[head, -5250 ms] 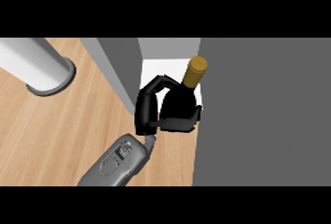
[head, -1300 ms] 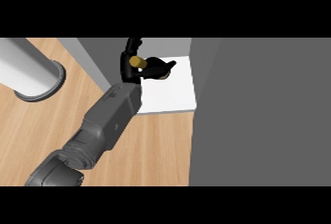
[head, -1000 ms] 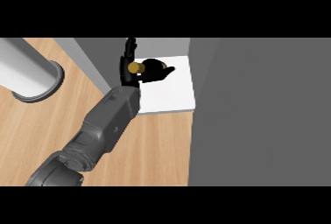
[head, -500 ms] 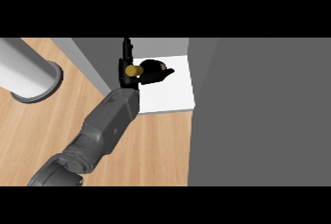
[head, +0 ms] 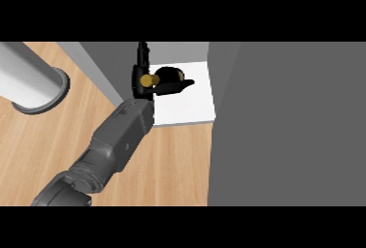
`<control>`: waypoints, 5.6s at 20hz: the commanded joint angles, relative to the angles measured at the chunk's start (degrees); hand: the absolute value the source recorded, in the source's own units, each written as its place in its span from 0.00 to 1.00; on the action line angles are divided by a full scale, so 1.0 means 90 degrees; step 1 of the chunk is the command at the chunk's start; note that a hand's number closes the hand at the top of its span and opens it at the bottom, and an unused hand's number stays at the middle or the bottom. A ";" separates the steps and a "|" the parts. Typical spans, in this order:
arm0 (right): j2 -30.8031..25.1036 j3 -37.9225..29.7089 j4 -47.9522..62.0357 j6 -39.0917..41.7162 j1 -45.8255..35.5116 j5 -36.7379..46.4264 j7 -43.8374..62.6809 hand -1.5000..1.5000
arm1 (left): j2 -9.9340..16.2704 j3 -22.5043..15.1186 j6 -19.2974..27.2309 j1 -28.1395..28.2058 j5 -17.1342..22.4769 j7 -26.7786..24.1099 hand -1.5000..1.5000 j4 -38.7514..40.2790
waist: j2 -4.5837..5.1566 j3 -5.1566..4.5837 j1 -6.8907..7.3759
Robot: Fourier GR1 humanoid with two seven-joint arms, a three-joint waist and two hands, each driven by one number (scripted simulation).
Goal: Pick up the wine, place it into the cabinet and close the cabinet
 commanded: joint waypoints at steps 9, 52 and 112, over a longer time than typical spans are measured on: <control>0.0075 0.0054 -0.0310 -0.0131 -0.0030 -0.0124 0.0136 0.00 | 0.0004 -0.0032 -0.0741 0.0378 0.0069 -0.0128 0.00 0.0047 | -0.0020 -0.0019 0.0113; -0.0333 -0.0499 -0.0894 -0.0540 -0.0099 -0.0388 0.0901 0.00 | 0.0194 -0.5409 0.2961 0.5372 0.1247 0.0829 0.00 -0.8235 | -0.0170 -0.0011 0.0537; 0.0534 0.6244 -0.0382 -0.2012 0.0056 0.2318 0.1161 1.00 | 0.5326 -0.1464 -0.1081 0.9980 0.2826 0.1374 0.00 -1.2692 | -0.0213 -0.0030 0.0548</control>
